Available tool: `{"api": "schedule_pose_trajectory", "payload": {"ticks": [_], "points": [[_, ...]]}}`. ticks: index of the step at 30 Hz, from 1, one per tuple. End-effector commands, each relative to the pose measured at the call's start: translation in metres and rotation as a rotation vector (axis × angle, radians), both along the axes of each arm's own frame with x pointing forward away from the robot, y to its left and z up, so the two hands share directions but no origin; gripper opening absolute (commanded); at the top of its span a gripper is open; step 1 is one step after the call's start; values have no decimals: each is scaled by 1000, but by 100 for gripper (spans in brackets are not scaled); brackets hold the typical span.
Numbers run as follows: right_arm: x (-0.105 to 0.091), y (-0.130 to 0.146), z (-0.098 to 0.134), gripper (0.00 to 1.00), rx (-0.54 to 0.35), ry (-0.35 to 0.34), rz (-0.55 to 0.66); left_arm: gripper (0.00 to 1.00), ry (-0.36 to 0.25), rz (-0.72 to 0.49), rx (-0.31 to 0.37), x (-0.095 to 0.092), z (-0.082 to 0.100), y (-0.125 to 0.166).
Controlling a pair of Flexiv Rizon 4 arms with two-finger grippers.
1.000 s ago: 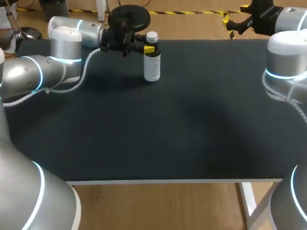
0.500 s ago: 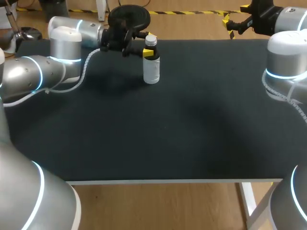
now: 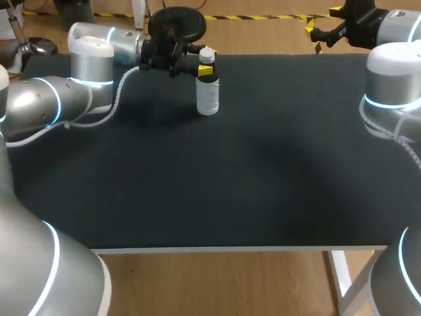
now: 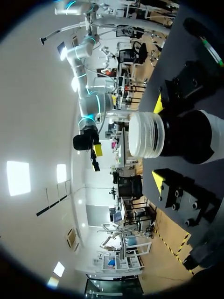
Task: Unscrew the bottle cap
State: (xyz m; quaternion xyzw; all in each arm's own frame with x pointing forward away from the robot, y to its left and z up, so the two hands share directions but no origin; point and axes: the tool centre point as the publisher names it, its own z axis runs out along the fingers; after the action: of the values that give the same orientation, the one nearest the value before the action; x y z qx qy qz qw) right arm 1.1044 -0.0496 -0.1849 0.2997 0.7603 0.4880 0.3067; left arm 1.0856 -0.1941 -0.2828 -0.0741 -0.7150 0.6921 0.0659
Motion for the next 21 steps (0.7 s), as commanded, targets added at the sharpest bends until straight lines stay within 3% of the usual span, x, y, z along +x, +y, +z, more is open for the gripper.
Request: {"api": "schedule_pose_trajectory", "payload": {"ticks": [1,21], "points": [[0,0,1,100,-2,2,0,0,1,-28,-10,8,-4,0],[0,0,1,100,-2,2,0,0,-41,-42,-22,2,0,5]]}}
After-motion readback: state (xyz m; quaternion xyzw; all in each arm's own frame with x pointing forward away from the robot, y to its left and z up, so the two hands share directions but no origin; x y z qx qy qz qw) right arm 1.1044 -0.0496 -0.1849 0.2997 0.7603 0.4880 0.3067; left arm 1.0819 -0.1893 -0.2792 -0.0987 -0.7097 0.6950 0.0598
